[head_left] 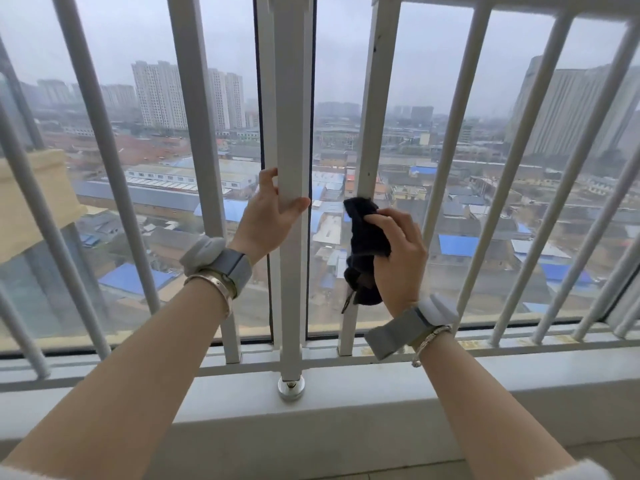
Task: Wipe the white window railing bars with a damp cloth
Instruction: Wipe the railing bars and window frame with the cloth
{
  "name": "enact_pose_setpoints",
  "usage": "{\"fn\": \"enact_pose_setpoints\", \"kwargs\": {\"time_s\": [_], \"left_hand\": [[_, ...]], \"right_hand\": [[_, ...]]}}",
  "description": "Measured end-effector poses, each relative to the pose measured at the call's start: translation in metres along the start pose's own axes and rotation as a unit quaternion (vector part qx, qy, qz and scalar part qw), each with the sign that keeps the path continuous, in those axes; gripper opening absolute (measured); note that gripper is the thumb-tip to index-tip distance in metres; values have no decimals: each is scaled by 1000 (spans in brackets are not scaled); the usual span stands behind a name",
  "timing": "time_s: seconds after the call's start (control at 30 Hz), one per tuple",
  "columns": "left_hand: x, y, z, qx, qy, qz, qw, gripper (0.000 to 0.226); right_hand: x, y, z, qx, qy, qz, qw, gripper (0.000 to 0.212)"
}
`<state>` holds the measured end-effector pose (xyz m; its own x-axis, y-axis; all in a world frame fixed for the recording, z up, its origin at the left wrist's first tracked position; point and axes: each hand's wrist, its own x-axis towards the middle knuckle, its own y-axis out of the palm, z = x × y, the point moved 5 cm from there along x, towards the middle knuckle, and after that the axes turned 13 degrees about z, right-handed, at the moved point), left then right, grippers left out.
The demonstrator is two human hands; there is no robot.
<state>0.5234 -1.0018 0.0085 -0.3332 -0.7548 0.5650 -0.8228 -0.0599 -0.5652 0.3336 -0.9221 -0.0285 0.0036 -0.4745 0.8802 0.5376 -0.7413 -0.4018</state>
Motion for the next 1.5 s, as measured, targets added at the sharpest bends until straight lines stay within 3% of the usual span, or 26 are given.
{"fn": "enact_pose_setpoints", "kwargs": {"time_s": [0.1, 0.27, 0.37, 0.5, 0.67, 1.03, 1.23, 1.5], "left_hand": [[13, -18, -19, 20, 67, -21, 997, 88], [34, -43, -49, 57, 118, -119, 984, 74], [34, -38, -43, 71, 135, -123, 981, 68], [40, -40, -34, 72, 146, -129, 978, 67], [40, -41, -36, 78, 171, -122, 975, 68], [34, -43, -39, 60, 143, -113, 981, 67], [28, -44, -47, 56, 124, -113, 984, 67], [24, -42, -53, 37, 85, -111, 990, 60]], "right_hand": [[18, -25, 4, 46, 22, -59, 997, 36], [66, -44, 16, 86, 19, -111, 990, 49], [84, -26, 23, 60, -3, -42, 997, 54], [69, 15, 24, -66, -58, 69, 994, 61], [83, 18, 24, -123, -94, 72, 985, 62], [168, -26, 40, -163, -154, -48, 973, 41], [157, -25, 40, -161, -171, -29, 971, 45], [170, -29, 47, -161, -126, -52, 977, 39]]}}
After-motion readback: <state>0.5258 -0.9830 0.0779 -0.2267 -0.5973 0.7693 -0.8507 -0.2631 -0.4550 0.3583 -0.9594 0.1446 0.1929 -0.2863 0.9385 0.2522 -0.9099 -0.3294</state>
